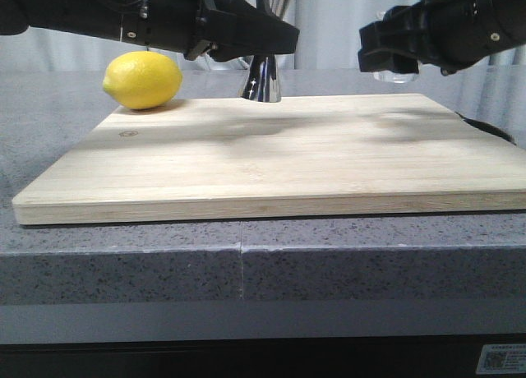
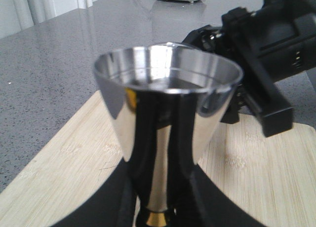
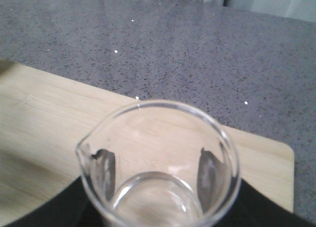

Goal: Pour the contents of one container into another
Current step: 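Lower the beaker onto the board with the right gripper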

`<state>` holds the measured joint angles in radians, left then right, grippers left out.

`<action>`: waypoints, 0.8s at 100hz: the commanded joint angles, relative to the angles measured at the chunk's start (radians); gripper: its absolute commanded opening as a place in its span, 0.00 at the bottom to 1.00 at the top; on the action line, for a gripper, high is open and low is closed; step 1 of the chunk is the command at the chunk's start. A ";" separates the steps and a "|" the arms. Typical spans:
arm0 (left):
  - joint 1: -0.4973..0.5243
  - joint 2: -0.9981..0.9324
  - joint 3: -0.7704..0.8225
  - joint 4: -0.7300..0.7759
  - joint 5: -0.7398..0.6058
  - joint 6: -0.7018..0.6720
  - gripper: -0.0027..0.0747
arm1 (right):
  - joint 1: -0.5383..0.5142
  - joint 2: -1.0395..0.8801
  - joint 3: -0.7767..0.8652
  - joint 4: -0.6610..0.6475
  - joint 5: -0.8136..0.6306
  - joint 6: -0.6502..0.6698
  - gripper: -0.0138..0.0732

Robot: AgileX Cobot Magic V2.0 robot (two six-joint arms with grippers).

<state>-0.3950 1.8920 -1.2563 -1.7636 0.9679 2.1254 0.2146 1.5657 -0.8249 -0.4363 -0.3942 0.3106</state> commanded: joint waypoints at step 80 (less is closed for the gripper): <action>-0.006 -0.047 -0.030 -0.068 0.057 0.000 0.01 | -0.047 0.090 -0.025 0.006 -0.185 -0.031 0.41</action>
<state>-0.3950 1.8920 -1.2563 -1.7636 0.9679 2.1254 0.1740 1.6926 -0.8249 -0.4363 -0.5028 0.2879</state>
